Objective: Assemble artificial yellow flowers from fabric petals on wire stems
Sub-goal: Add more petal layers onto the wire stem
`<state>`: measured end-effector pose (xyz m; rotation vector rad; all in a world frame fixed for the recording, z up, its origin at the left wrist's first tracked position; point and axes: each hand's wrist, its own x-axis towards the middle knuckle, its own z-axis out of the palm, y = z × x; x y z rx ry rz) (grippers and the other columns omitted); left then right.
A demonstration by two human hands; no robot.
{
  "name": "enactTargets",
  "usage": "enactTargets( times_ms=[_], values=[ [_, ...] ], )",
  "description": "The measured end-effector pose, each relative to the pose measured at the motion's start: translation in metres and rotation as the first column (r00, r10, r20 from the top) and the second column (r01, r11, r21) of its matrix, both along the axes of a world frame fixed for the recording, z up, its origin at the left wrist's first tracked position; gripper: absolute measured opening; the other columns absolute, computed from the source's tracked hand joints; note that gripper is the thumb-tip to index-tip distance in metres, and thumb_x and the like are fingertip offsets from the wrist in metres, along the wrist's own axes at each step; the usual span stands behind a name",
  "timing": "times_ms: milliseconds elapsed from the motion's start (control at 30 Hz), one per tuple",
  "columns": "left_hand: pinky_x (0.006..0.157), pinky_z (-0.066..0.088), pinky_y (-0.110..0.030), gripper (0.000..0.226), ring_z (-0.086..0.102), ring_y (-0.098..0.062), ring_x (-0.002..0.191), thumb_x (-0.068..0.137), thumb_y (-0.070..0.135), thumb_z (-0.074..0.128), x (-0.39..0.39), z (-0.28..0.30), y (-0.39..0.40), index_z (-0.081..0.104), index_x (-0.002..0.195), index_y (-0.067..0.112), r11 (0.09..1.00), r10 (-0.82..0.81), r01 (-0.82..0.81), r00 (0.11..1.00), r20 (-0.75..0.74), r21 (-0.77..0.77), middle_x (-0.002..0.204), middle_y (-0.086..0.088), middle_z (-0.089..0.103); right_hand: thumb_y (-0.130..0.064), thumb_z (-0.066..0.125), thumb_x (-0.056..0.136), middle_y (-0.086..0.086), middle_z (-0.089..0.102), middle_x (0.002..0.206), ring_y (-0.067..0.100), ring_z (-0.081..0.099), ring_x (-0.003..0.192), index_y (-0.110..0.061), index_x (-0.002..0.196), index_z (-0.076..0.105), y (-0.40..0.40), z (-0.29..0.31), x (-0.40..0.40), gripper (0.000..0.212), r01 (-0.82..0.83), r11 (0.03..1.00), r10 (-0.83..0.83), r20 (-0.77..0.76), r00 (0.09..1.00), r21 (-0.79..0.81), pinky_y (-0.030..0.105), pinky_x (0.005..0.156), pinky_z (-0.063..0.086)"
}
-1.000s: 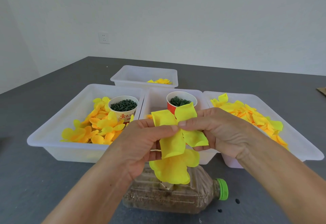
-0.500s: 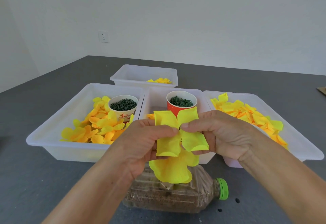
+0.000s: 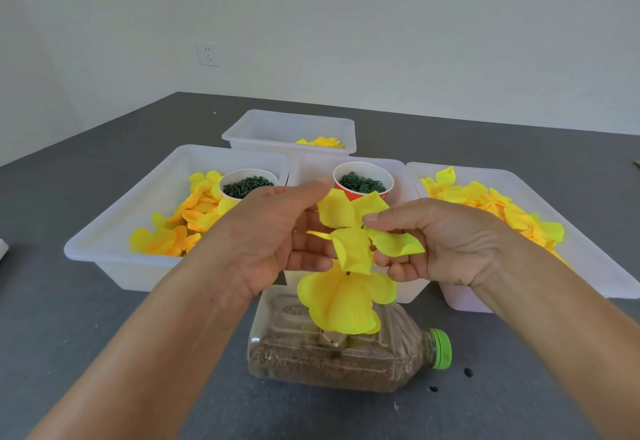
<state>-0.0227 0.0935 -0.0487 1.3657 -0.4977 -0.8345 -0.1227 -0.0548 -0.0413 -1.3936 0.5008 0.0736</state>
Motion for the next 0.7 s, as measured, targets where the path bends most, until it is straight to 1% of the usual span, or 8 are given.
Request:
enactTargets(
  times_ms=[100,167,267,300,367,500,600,700],
  values=[
    [0.04,0.048,-0.025,0.037,0.058,-0.02,0.044,0.094,0.036,0.048,0.002,-0.001,0.001,0.065,0.078,0.006,1.0,0.02,-0.02,1.0,0.007,0.015,0.065,-0.011,0.067,-0.015,0.069,0.057,0.002,0.066,0.059,0.013,0.06,0.044,-0.015,0.055,0.073,-0.001,-0.002,0.0,0.005,-0.013,1.0,0.013,-0.006,1.0,0.016,0.018,0.039,0.046],
    [0.044,0.051,-0.026,0.033,0.061,-0.02,0.049,0.096,0.029,0.046,0.004,-0.007,0.004,0.065,0.083,0.005,0.997,0.076,-0.077,0.996,0.035,0.027,0.067,-0.01,0.068,-0.016,0.068,0.056,0.003,0.066,0.059,0.012,0.06,0.044,-0.015,0.057,0.074,-0.002,-0.004,-0.001,0.005,-0.033,0.999,0.033,-0.006,0.999,-0.003,0.018,0.039,0.046],
    [0.05,0.049,-0.025,0.024,0.059,-0.016,0.058,0.096,0.018,0.047,0.006,-0.024,0.01,0.067,0.086,0.008,0.969,0.175,-0.205,0.964,0.202,0.139,0.072,-0.006,0.066,-0.018,0.069,0.054,0.004,0.065,0.06,0.013,0.061,0.046,-0.013,0.062,0.073,-0.003,-0.005,-0.001,0.01,-0.045,0.998,0.045,-0.013,0.999,-0.035,0.019,0.039,0.045],
    [0.05,0.048,-0.024,0.023,0.058,-0.015,0.058,0.095,0.017,0.047,0.007,-0.029,0.013,0.066,0.084,0.01,0.957,0.178,-0.228,0.951,0.254,0.18,0.073,-0.005,0.066,-0.018,0.07,0.054,0.004,0.065,0.06,0.013,0.061,0.046,-0.012,0.066,0.072,-0.003,-0.006,-0.001,0.014,-0.048,0.998,0.048,-0.015,0.999,-0.049,0.019,0.039,0.045],
    [0.05,0.047,-0.022,0.021,0.059,-0.013,0.056,0.095,0.018,0.049,0.007,-0.036,0.017,0.065,0.085,0.01,0.947,0.134,-0.21,0.946,0.295,0.242,0.075,-0.005,0.066,-0.019,0.07,0.052,0.004,0.066,0.059,0.013,0.061,0.045,-0.012,0.066,0.072,-0.004,-0.007,-0.001,0.016,-0.057,0.996,0.055,-0.02,0.998,-0.064,0.019,0.038,0.044],
    [0.053,0.05,-0.023,0.014,0.062,-0.011,0.057,0.089,0.024,0.06,0.007,-0.044,0.022,0.064,0.093,0.011,0.947,0.028,-0.118,0.957,0.288,0.298,0.079,-0.005,0.068,-0.021,0.07,0.05,0.002,0.066,0.058,0.012,0.06,0.045,-0.016,0.058,0.074,-0.003,-0.007,0.0,0.011,-0.076,0.994,0.074,-0.025,0.997,-0.084,0.019,0.039,0.044],
    [0.055,0.052,-0.024,0.023,0.063,-0.015,0.06,0.08,0.02,0.07,0.008,-0.046,0.023,0.063,0.099,0.009,0.961,-0.032,-0.022,0.982,0.189,0.276,0.079,-0.008,0.068,-0.022,0.07,0.048,0.002,0.066,0.058,0.011,0.06,0.046,-0.016,0.057,0.074,-0.002,-0.007,0.0,0.012,-0.082,0.99,0.078,-0.034,0.996,-0.118,0.019,0.039,0.044],
    [0.058,0.052,-0.028,0.028,0.062,-0.02,0.063,0.075,0.01,0.073,0.008,-0.048,0.023,0.062,0.101,0.005,0.976,-0.046,0.025,0.995,0.092,0.219,0.076,-0.011,0.066,-0.023,0.071,0.047,0.002,0.066,0.057,0.011,0.061,0.046,-0.016,0.055,0.073,-0.002,-0.007,0.001,0.012,-0.092,0.982,0.083,-0.056,0.995,-0.165,0.02,0.038,0.044]
  ],
)
